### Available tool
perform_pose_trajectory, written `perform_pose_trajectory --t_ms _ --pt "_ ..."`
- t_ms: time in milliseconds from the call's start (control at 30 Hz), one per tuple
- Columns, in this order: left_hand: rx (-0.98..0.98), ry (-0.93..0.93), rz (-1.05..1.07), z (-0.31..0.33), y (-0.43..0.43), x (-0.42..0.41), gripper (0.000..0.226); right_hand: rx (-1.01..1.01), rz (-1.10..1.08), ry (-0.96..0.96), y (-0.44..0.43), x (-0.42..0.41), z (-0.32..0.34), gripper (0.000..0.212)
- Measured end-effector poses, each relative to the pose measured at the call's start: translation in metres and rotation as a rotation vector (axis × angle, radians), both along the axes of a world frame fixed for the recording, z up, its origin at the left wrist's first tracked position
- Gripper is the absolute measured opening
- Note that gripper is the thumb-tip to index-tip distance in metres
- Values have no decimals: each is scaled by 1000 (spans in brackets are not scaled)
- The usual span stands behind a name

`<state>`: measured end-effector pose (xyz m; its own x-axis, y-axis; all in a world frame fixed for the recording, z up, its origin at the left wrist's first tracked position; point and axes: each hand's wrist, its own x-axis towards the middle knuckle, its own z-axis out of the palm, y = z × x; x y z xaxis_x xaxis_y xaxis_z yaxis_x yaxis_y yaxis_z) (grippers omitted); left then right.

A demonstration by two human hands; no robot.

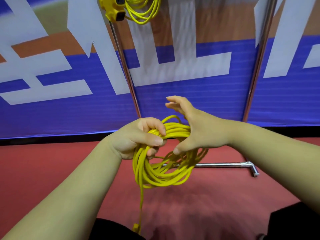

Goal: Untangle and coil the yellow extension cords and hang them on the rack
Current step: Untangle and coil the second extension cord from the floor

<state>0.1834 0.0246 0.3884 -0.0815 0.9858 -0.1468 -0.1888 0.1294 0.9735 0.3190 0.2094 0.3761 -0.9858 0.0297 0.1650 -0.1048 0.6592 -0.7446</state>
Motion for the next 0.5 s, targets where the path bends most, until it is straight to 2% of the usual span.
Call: perform_pose_trajectory --t_ms 167,300,400,467,500 --pt "50 -45 -153 4 0 4 22 -25 50 -27 -5 8 9 120" --pt "74 -63 -210 6 -1 2 20 -27 27 -33 -10 14 14 92" --pt "85 -106 -243 10 -1 3 18 -105 42 -48 -13 17 17 73" --pt "64 -43 -225 15 0 7 22 -161 42 -49 -14 18 20 67" --pt "31 74 -173 19 -1 9 31 -182 35 -46 -14 19 21 65"
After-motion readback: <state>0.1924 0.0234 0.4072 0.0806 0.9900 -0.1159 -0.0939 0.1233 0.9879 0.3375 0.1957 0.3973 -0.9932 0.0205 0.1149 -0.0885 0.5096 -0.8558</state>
